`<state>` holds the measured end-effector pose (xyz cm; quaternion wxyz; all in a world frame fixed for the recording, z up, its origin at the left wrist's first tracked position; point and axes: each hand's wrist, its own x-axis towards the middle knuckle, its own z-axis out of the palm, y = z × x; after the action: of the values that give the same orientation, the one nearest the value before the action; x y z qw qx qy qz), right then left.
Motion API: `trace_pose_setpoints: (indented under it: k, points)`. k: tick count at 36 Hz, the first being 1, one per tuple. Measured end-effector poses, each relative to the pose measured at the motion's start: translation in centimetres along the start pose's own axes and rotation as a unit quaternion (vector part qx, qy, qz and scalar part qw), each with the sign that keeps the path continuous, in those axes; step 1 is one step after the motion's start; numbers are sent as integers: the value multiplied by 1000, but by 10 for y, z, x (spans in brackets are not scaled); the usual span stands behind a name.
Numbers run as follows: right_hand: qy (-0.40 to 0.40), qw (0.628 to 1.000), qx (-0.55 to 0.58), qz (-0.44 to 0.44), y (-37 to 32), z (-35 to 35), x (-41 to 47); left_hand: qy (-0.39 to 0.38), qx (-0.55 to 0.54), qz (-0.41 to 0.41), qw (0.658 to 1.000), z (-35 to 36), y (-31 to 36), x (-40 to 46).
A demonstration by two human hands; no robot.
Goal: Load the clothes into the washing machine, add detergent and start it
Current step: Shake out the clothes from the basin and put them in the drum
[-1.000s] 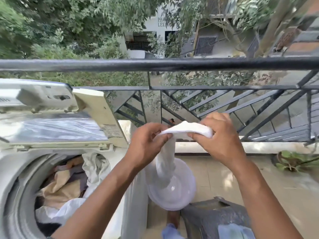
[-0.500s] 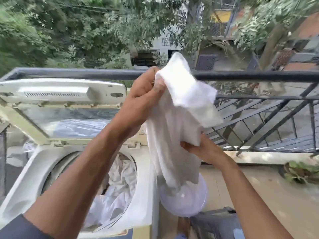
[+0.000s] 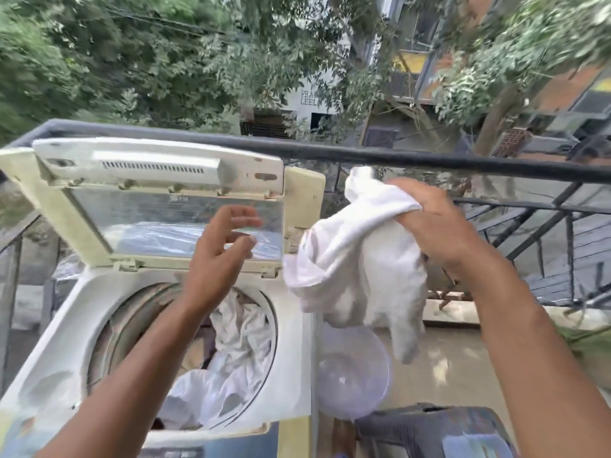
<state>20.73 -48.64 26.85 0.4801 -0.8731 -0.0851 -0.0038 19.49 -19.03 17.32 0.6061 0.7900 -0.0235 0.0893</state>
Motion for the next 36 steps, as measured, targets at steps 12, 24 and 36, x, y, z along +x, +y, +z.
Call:
trace_pose_setpoints:
  k: [12,24,36]
  points:
    - [-44,959,235,-155,-84,35,-3,-226,29,10,974,17,2,-28]
    - [-60,932,341,-109,-77,67,-13,-12,-227,-54,972,-17,-1,-29]
    - [-115,946,200,229,1,162,-33,-14,-356,-21,934,-78,-6,-22]
